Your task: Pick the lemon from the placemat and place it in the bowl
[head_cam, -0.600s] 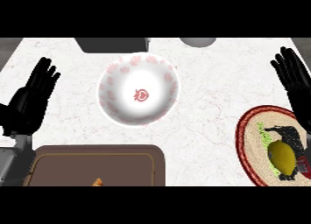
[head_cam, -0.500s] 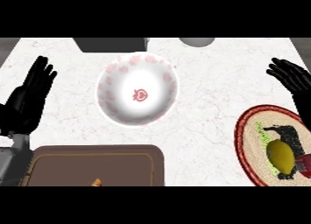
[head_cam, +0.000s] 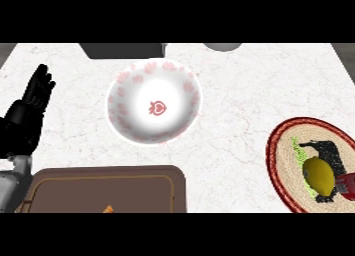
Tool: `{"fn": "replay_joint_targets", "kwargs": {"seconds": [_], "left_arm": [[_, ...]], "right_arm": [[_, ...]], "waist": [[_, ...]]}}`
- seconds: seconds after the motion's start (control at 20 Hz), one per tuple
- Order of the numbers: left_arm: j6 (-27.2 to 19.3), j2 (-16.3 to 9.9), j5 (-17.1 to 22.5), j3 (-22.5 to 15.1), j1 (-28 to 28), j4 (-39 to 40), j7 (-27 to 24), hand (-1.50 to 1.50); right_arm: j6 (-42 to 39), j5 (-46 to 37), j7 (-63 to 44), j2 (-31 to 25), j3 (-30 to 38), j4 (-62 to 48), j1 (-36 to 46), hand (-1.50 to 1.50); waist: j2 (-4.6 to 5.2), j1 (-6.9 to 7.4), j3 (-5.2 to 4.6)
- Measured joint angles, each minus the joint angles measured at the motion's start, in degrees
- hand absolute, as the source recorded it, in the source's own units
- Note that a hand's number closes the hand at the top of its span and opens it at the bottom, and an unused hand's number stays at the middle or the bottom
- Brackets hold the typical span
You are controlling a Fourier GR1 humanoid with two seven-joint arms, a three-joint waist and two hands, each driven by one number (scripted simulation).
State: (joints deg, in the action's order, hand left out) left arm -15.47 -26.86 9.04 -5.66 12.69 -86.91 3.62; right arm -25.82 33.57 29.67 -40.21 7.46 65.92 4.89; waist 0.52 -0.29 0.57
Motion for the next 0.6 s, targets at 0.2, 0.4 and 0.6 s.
{"fn": "replay_joint_targets", "kwargs": {"seconds": [0.2,0.4,0.6], "left_arm": [[-1.75,1.03,-2.45,-1.88,0.19,-0.98,1.43,0.00],[-2.13,1.27,-3.61,-2.70,-0.18,-1.85,2.37,0.00],[-2.42,1.57,-4.56,-3.37,-0.01,-2.89,3.74,0.00]], "right_arm": [[-6.14,-4.67,8.32,-4.14,1.69,-5.76,-1.14,-1.50],[-5.37,-11.64,11.94,-10.02,1.47,-7.08,-2.32,-1.50],[-2.70,-19.18,14.15,-14.88,-1.11,-5.81,-2.29,-1.50]], "waist": [[-0.06,0.50,-0.05],[-0.24,0.69,-0.18],[-0.34,0.90,-0.30]]}}
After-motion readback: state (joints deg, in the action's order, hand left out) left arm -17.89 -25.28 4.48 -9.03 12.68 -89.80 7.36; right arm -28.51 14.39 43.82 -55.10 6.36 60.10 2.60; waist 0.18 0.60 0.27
